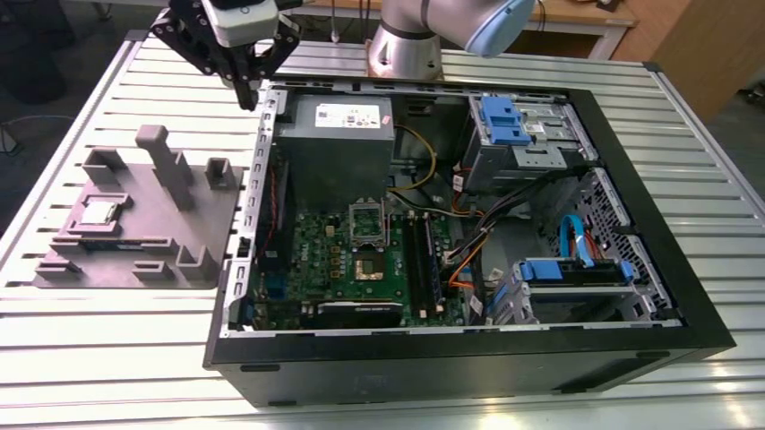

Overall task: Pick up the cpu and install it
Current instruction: 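Reach for the cpu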

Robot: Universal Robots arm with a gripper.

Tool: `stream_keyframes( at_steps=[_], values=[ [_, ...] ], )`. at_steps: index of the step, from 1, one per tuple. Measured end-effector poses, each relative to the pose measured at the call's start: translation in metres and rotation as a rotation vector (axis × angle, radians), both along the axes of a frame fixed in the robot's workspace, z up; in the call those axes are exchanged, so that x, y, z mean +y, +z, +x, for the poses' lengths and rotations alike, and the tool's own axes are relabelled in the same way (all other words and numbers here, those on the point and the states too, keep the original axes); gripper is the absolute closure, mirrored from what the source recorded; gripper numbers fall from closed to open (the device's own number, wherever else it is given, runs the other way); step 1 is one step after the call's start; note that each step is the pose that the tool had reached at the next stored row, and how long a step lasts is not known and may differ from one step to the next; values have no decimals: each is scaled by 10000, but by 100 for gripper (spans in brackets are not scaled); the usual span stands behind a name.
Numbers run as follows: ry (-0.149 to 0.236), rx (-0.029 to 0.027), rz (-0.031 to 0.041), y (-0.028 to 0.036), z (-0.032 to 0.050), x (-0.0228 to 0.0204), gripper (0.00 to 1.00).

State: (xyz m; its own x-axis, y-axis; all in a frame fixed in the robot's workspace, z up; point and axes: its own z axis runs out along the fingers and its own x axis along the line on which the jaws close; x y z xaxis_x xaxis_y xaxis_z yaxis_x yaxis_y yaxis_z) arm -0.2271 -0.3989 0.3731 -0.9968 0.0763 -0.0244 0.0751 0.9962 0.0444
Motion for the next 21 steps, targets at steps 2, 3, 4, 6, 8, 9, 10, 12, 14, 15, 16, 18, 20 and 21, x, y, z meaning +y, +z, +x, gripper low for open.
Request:
stream_keyframes(
  at_steps=[2, 3, 4, 6, 8, 9, 10, 12, 14, 15, 16, 18, 20, 21],
  values=[
    [0, 1, 0, -1, -12, 0, 90],
    [0, 0, 0, -2, -18, 0, 90],
    [0, 0, 1, -2, -24, 0, 90],
    [0, 1, 0, -3, -35, 0, 90],
    [0, 1, 0, -4, -47, 0, 90],
    [0, 1, 0, -4, -53, 0, 90],
    [1, 1, 0, -5, -58, 0, 90],
    [0, 2, 0, -6, -70, 0, 90],
    [0, 2, 0, -7, -80, 0, 90],
    [1, 3, 0, -8, -87, 0, 90],
    [1, 4, 0, -8, -93, 0, 90],
    [1, 5, 0, -9, -105, 0, 90],
    [0, 5, 0, -10, -119, 0, 90],
    [1, 6, 0, -10, -125, 0, 90]
  ],
)
